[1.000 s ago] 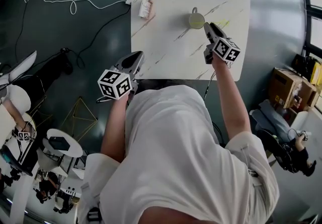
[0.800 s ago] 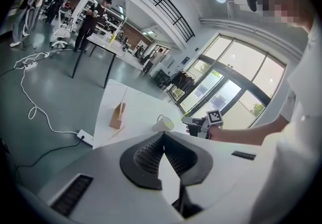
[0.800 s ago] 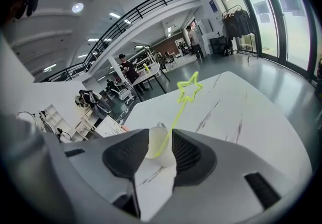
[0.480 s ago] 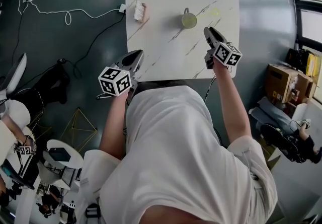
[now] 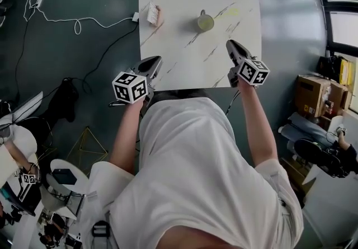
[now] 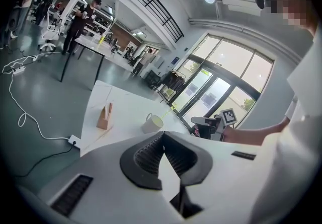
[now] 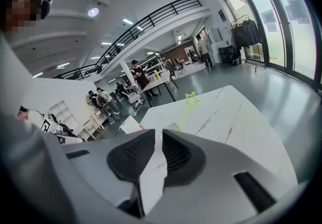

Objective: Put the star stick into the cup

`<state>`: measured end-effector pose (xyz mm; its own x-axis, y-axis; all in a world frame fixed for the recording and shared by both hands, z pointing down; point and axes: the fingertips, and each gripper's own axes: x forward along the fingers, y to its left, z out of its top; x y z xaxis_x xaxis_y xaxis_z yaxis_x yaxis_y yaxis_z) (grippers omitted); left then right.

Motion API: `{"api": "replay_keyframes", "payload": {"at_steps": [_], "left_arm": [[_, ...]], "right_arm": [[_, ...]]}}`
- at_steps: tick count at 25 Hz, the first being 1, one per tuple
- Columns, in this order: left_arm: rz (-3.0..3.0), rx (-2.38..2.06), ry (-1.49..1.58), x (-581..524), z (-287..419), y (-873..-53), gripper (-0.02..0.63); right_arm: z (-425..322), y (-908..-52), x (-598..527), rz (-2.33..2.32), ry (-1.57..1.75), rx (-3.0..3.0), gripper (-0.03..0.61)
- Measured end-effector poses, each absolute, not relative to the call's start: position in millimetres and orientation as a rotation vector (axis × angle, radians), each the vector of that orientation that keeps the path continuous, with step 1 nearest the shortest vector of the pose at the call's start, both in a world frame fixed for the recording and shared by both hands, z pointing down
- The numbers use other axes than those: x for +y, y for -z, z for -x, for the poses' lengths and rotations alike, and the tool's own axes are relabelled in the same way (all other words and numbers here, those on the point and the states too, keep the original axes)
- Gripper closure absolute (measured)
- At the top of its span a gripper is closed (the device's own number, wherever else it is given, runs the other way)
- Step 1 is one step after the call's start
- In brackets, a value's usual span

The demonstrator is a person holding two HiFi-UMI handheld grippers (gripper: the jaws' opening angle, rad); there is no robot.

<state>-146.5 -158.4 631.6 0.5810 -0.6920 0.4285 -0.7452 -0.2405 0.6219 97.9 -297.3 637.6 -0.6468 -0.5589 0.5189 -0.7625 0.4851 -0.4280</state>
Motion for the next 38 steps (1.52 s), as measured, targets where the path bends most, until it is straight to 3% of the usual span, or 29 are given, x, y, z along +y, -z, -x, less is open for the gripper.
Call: {"api": "replay_keyframes", "payload": {"at_steps": [14,25,38], "left_arm": [[-1.980,-1.250,-0.076,-116,77,-601,0.600],[-1.964,-1.340,-0.096,-46,1,-587,0.600],[-1.882,-1.488,-0.036,40,-6,-576,0.600]], "right_arm": [[-158,-592,-223,-0.940,-0.834,-2.571,0.554],[-264,-577,-152,-0.941,-0.833,-2.643,0.552],[-301,-579,-100,-0.903,-0.833,-2.695,0.552]]}}
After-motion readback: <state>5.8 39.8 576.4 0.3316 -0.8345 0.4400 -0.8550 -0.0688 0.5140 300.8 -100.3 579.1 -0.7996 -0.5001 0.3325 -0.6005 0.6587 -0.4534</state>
